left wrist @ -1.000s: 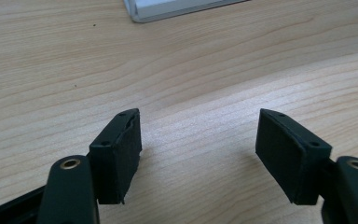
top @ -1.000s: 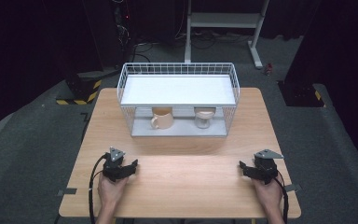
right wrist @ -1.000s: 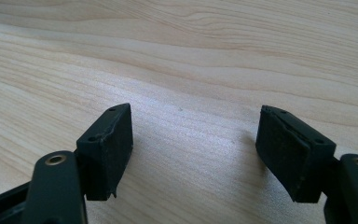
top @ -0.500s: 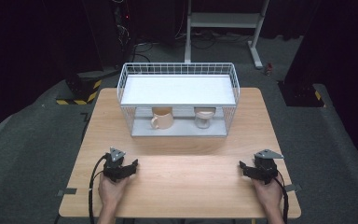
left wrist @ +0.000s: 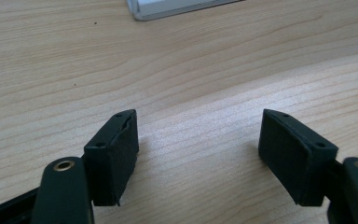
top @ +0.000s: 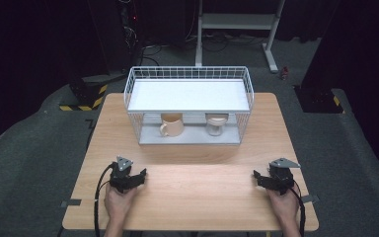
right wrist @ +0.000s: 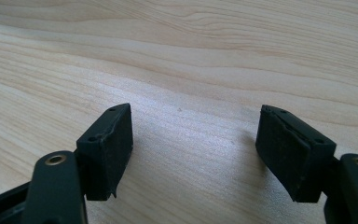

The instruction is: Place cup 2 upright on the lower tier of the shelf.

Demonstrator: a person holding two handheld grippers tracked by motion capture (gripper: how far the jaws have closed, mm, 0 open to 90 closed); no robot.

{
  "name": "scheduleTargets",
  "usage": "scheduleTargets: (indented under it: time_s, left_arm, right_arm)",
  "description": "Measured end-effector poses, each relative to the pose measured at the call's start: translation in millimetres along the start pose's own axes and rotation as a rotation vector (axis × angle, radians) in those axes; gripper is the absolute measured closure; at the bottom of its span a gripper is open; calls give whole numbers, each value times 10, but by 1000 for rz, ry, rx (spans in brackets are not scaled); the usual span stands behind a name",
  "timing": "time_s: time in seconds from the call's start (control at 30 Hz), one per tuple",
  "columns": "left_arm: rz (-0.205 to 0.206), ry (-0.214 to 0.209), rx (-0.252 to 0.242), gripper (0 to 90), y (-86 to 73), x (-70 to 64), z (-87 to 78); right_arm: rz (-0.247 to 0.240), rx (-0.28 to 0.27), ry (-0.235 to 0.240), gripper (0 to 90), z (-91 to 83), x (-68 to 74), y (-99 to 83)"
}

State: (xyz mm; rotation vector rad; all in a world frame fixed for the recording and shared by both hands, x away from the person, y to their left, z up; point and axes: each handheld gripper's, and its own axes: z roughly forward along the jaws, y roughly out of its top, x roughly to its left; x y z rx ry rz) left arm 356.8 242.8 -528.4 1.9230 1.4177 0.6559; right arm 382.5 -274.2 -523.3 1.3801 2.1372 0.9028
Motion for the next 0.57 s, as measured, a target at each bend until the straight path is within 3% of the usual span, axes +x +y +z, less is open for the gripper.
scheduleTargets:
  time_s: [0.57]
  left_arm:
    - [-3,-3,2,287,0,-4,-1]
  right_arm:
    - [0,0,0,275,0,0,0]
